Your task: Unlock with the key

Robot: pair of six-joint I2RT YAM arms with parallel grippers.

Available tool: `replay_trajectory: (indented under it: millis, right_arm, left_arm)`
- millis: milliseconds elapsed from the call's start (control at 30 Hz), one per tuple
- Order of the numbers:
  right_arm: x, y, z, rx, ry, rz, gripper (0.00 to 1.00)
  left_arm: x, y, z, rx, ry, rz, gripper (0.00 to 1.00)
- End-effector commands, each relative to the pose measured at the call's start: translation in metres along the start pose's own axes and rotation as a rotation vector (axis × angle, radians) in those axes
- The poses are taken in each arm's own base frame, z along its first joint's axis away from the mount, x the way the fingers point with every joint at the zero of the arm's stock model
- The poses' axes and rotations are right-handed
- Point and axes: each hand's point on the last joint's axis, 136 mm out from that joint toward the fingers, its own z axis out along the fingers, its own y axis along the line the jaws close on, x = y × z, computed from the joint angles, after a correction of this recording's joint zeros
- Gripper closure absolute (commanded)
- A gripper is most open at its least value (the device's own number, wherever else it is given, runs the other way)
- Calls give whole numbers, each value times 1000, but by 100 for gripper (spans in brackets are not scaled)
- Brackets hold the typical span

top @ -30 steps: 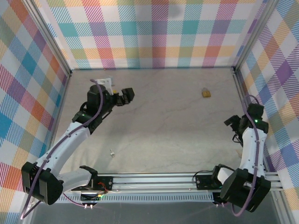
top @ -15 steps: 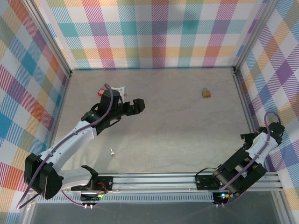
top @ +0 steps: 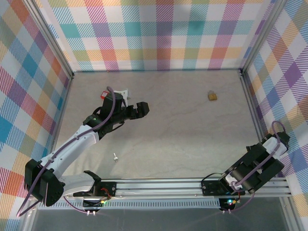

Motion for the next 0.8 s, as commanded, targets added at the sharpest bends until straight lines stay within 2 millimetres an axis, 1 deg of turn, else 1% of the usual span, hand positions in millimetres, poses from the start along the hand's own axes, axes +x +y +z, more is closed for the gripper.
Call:
replay_trajectory:
  millis: [0, 233, 400, 467, 667, 767]
  right_arm:
    - [-3, -9, 9, 35, 2, 45, 38]
    - [-8, -10, 14, 43, -13, 40, 42]
    - [-7, -9, 22, 40, 2, 30, 48]
    - [-5, -7, 24, 27, 9, 27, 53]
    - [0, 4, 26, -42, 35, 1, 74]
    - [4, 10, 26, -75, 50, -8, 79]
  left_arm:
    - [0, -8, -5, 28, -1, -9, 0]
    - [2, -5, -5, 18, -2, -17, 0]
    - [0, -5, -3, 16, -5, -18, 0]
    - [0, -5, -3, 15, -5, -18, 0]
    - [-1, -4, -3, 6, -9, -17, 0]
    - [-1, -3, -2, 2, -10, -17, 0]
